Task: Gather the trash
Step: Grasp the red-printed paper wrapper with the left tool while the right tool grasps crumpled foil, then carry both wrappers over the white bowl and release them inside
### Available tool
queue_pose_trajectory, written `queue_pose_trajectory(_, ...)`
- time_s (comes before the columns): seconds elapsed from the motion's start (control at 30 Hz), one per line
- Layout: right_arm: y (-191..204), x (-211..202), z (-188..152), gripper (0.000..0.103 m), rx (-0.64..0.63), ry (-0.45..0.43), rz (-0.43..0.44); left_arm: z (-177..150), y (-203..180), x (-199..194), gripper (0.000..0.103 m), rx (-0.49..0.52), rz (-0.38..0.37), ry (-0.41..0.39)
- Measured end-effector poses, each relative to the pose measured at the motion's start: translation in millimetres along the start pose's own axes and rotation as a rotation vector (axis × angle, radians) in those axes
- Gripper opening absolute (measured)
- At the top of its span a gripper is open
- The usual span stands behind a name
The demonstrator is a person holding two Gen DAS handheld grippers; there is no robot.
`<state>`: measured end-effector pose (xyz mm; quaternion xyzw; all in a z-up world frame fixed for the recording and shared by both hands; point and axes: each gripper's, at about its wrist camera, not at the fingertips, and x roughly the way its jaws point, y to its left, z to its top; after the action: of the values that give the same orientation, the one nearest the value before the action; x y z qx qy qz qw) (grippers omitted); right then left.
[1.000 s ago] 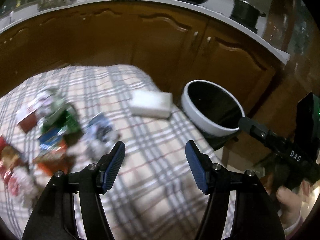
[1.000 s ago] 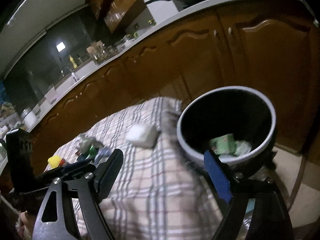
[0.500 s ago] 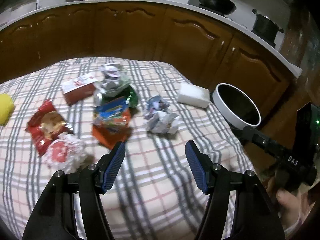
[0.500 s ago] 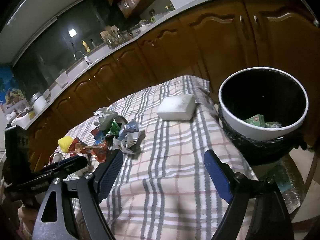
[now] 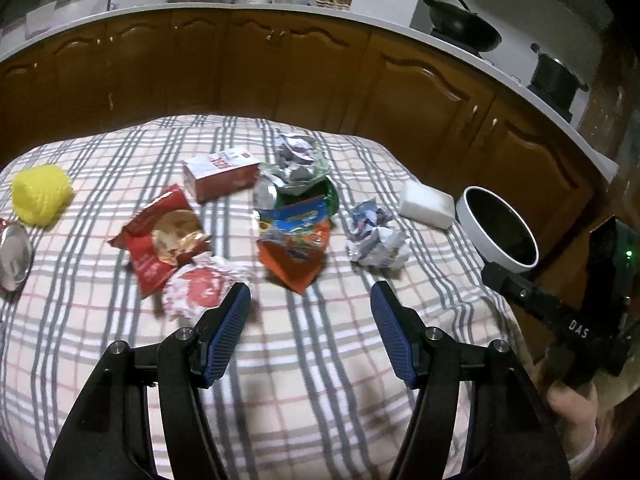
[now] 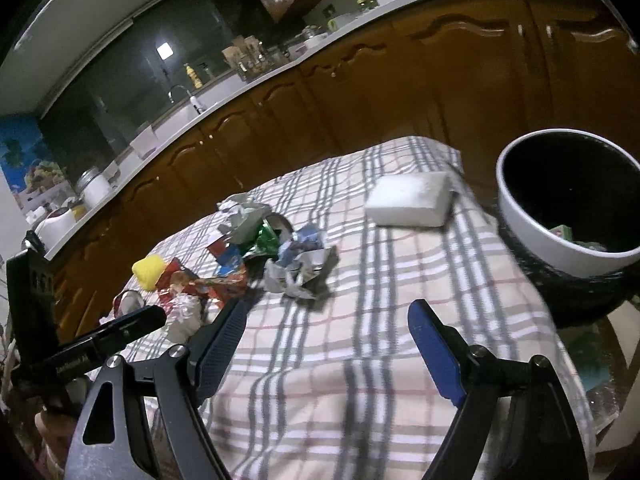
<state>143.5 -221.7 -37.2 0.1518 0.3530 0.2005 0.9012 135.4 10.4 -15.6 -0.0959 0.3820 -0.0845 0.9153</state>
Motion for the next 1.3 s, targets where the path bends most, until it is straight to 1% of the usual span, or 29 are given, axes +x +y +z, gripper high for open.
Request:
queue_pose_trajectory(0.27, 17, 24, 3, 0.084, -0.03, 0.035, 0.028, -7, 22, -4, 0.063, -0.015, 0.06, 0.003)
queue_pose_trajectory(0.53, 28, 64, 12, 0.082, -0.077, 0.098, 0.028, -9, 40, 27, 0.063, -0.019, 0.12, 0.051)
queue_pose_trajectory(0.6, 29, 76, 14, 0.079, -0.085, 0.113, 0.017, -10, 42, 34, 0.063, -0.022, 0.122, 0.063)
queue_pose_trajectory(0.63, 30, 82, 15, 0.076, -0.089, 0.122, 0.011, -10, 43, 39, 0.063, -0.022, 0.124, 0.071)
queue_pose_trajectory(0.67, 30, 87, 14, 0.069, -0.091, 0.131, 0.009, -10, 43, 42, 0.063, -0.022, 0.126, 0.078)
queue_pose_trajectory(0.7, 30, 93, 15, 0.064, -0.092, 0.143, 0.005, -10, 44, 46, 0.063, -0.024, 0.129, 0.086)
queue_pose_trajectory(0.73, 29, 97, 15, 0.054, -0.094, 0.15, 0.002, -10, 45, 49, 0.063, -0.027, 0.127, 0.092)
queue_pose_trajectory(0.77, 29, 102, 15, 0.039, -0.096, 0.158, -0.006, -10, 45, 52, 0.056, -0.034, 0.122, 0.099)
queue_pose_trajectory(0.8, 28, 104, 15, 0.03, -0.096, 0.159, -0.013, -10, 46, 54, 0.04, -0.036, 0.117, 0.103)
queue_pose_trajectory(0.83, 27, 104, 15, 0.021, -0.096, 0.156, -0.024, -10, 46, 56, 0.031, -0.036, 0.107, 0.112)
queue_pose_trajectory(0.87, 26, 102, 16, 0.02, -0.095, 0.151, -0.025, -11, 45, 58, 0.017, -0.037, 0.096, 0.121)
queue_pose_trajectory(0.9, 26, 100, 15, 0.018, -0.092, 0.145, -0.016, -10, 44, 58, 0.013, -0.036, 0.089, 0.123)
queue_pose_trajectory(1.1, 20, 75, 13, 0.017, -0.083, 0.11, -0.009, -12, 31, 51, 0.009, -0.01, 0.044, 0.108)
queue_pose_trajectory(1.3, 11, 42, 10, 0.017, -0.068, 0.066, -0.005, -8, 6, 33, 0.009, 0.016, -0.038, 0.079)
